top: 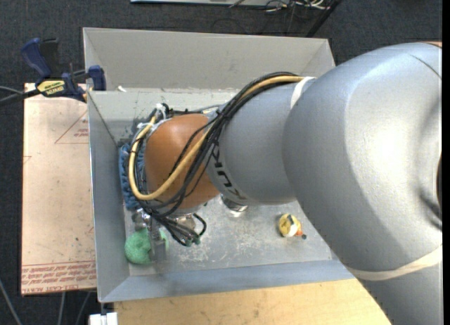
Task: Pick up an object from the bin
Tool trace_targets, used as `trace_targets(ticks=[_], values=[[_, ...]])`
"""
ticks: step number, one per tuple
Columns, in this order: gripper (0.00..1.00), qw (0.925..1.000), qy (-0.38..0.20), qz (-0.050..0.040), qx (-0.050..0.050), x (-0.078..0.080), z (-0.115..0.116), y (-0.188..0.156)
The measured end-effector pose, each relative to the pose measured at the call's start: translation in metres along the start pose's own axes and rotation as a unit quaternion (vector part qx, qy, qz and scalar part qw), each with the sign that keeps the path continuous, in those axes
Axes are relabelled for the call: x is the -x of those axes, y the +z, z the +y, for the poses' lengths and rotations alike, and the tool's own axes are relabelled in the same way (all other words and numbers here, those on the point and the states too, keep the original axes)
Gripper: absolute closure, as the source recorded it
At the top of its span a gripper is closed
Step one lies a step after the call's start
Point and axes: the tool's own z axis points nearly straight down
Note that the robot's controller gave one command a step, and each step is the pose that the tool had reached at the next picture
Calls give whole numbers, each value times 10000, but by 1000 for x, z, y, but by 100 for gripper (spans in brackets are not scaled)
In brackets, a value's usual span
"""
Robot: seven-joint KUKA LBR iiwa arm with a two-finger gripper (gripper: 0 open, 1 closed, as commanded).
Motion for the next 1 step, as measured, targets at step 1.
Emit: trace_targets(ticks=[1], values=[[100,10000,-1,0,1,0,0,0]])
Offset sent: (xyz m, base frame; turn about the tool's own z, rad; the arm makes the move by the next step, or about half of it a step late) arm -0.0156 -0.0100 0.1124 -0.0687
